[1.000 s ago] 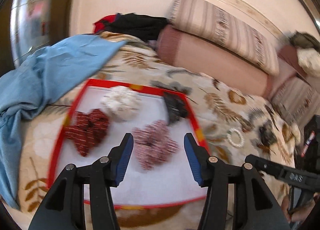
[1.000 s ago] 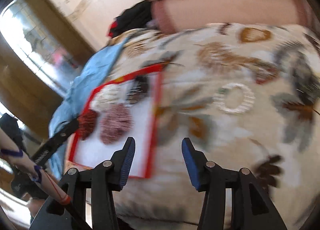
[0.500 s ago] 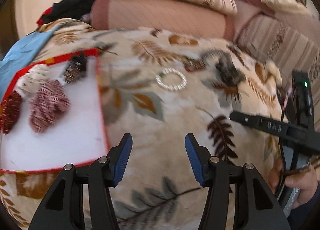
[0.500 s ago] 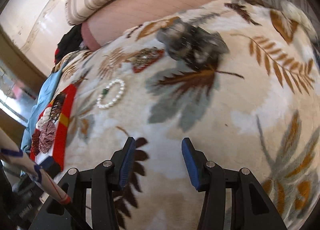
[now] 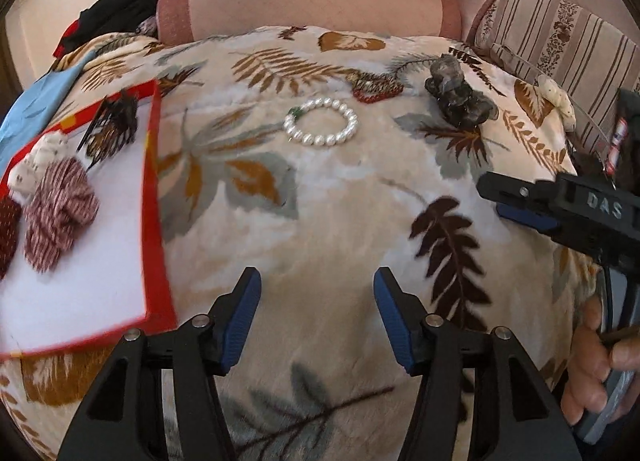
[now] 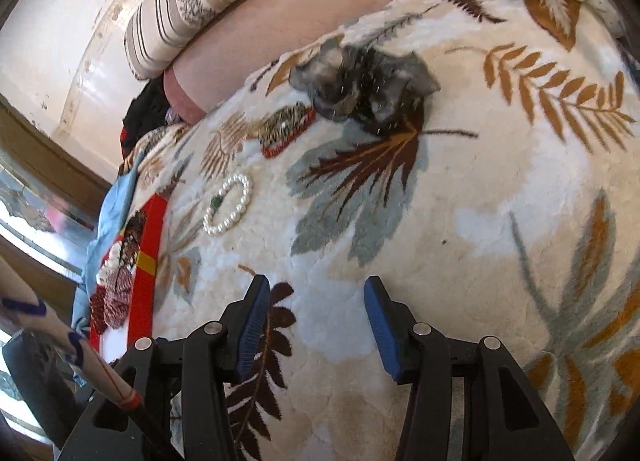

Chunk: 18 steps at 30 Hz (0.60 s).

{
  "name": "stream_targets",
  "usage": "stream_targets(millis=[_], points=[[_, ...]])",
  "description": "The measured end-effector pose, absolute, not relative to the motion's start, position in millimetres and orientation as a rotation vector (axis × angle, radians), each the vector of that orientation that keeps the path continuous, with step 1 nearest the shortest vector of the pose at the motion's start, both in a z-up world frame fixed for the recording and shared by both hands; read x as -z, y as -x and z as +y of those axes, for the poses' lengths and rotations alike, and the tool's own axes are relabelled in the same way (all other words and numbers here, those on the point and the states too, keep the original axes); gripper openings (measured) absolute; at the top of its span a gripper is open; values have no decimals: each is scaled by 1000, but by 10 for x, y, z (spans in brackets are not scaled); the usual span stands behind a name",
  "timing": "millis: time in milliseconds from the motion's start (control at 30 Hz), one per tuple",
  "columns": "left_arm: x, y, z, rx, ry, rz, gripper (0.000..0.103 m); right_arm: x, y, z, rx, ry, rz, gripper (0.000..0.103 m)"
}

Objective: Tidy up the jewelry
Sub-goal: 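Move both open tools back to the remaining jewelry on the bedspread, then grasp the pearl bracelet with the left tool while the right tool grasps the grey sheer scrunchie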

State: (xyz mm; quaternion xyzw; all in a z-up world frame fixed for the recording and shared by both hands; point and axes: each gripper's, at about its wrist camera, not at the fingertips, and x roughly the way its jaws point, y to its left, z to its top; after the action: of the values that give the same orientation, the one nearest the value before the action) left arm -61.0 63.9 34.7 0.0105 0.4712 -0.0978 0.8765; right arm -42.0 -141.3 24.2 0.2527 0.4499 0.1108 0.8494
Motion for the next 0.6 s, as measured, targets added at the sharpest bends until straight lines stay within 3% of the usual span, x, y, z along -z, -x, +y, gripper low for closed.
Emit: stream_targets(millis=[233, 333, 433, 500, 600], points=[[-586, 66, 342, 219, -94, 898, 57, -362, 465, -1702, -186, -623, 864, 54], [-534, -222, 153, 228, -162, 899, 52, -332, 453, -1831, -169, -680, 864, 54], [-375, -508, -2, 211, -242, 930, 44, -355, 432, -1879, -156, -693, 855, 54], [-198, -662, -63, 196, -284, 978, 31, -373, 429, -1901, -147, -690, 844, 54], [-135, -679, -55, 209, -264, 966, 23, -395, 429, -1945, -131, -694, 829, 54]])
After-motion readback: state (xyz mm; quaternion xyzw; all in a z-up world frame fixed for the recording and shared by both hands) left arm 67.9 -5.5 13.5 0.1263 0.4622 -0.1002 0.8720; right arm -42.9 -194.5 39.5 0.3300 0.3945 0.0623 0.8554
